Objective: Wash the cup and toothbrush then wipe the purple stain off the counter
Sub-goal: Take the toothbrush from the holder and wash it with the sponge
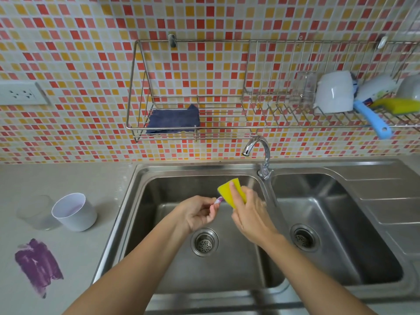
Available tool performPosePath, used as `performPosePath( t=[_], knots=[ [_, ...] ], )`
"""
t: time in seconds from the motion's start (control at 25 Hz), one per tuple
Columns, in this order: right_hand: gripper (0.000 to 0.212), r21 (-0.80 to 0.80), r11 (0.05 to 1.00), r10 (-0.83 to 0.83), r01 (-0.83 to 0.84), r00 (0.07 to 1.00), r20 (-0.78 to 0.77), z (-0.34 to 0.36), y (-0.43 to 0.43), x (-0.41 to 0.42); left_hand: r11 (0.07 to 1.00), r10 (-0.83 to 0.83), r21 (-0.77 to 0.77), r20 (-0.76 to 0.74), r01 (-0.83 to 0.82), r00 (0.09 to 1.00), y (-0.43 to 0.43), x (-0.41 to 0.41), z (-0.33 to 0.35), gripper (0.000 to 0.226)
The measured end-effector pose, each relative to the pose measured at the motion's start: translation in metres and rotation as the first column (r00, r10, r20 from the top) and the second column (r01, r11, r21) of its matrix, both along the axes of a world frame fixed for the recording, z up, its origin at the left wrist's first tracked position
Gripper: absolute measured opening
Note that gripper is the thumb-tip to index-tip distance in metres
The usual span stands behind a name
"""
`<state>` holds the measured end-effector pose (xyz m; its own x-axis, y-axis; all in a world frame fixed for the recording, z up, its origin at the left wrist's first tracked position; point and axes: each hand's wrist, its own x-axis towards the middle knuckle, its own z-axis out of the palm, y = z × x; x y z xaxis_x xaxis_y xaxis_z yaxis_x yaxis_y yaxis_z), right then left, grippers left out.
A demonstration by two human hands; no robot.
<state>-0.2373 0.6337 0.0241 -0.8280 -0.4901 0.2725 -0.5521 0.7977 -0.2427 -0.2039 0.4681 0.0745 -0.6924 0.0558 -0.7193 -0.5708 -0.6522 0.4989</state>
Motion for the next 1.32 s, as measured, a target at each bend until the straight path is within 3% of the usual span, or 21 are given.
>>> performPosePath(
  t=[0.08,0.12,0.16,0.24,0.28,0.36,0.44,0.56,0.68,0.76,0.88,1.0,1.08,1.2,1.32],
  knots=[
    [0.072,-0.068,0.995,-0.067,0.072,0.995,0.069,0.002,0.001,0.0,0.982,-0.016,-0.188,-0.084,0.0,0.996,0.006,0.002,-0.002,0.022],
    [0.071,-0.076,0.993,-0.082,0.091,0.991,0.108,0.002,0.002,-0.001,0.926,-0.051,-0.378,-0.16,-0.014,0.986,0.009,0.003,-0.004,0.022],
    [0.071,-0.059,0.995,-0.069,0.076,0.992,0.11,0.001,0.005,0.0,0.794,-0.145,-0.608,-0.23,-0.026,0.962,0.012,0.003,-0.007,0.022],
    [0.07,-0.036,0.999,-0.033,0.037,0.993,0.115,-0.002,0.008,0.0,0.384,-0.385,-0.919,-0.244,-0.086,0.89,0.015,0.006,-0.012,0.014],
    [0.069,-0.071,0.995,-0.059,0.068,0.991,0.12,-0.001,0.009,0.0,0.229,-0.458,-0.963,-0.234,-0.141,0.858,0.016,0.009,-0.012,0.01],
    [0.069,-0.105,0.991,-0.073,0.088,0.988,0.138,0.0,0.01,0.0,0.072,-0.535,-0.965,-0.249,-0.25,0.807,0.018,0.011,-0.014,0.015],
    [0.07,-0.056,0.998,-0.022,0.029,0.992,0.126,-0.003,0.013,0.0,0.062,-0.523,-0.956,-0.276,-0.287,0.806,0.021,0.011,-0.017,0.015],
    [0.07,-0.099,0.992,-0.065,0.08,0.987,0.146,-0.001,0.018,-0.001,0.147,-0.457,-0.958,-0.287,-0.247,0.842,0.022,0.009,-0.021,0.013],
    [0.065,-0.068,0.997,-0.016,0.024,0.993,0.117,-0.003,0.023,-0.002,0.004,-0.607,-0.934,-0.286,-0.357,0.741,0.022,0.009,-0.027,0.012],
    [0.063,-0.084,0.993,-0.073,0.083,0.99,0.121,-0.001,0.023,-0.002,-0.099,-0.698,-0.893,-0.252,-0.439,0.67,0.021,0.009,-0.03,0.012],
    [0.06,-0.032,0.999,0.013,-0.009,0.991,0.13,-0.001,0.022,-0.001,-0.178,-0.719,-0.822,-0.267,-0.541,0.642,0.023,0.008,-0.034,0.01],
    [0.058,-0.067,0.997,-0.035,0.045,0.989,0.142,0.004,0.02,-0.003,-0.19,-0.739,-0.795,-0.271,-0.576,0.616,0.024,0.006,-0.037,0.021],
    [0.058,-0.065,0.998,0.018,-0.008,0.99,0.142,0.002,0.019,-0.001,-0.183,-0.74,-0.791,-0.28,-0.584,0.611,0.026,0.006,-0.039,0.027],
    [0.059,-0.105,0.991,-0.057,0.078,0.979,0.194,0.001,0.021,-0.003,-0.186,-0.727,-0.792,-0.287,-0.582,0.623,0.027,0.005,-0.038,0.018],
    [0.059,-0.105,0.994,-0.002,0.02,0.986,0.169,-0.002,0.023,0.0,-0.125,-0.689,-0.821,-0.333,-0.558,0.644,0.027,0.006,-0.041,0.022]
  ],
)
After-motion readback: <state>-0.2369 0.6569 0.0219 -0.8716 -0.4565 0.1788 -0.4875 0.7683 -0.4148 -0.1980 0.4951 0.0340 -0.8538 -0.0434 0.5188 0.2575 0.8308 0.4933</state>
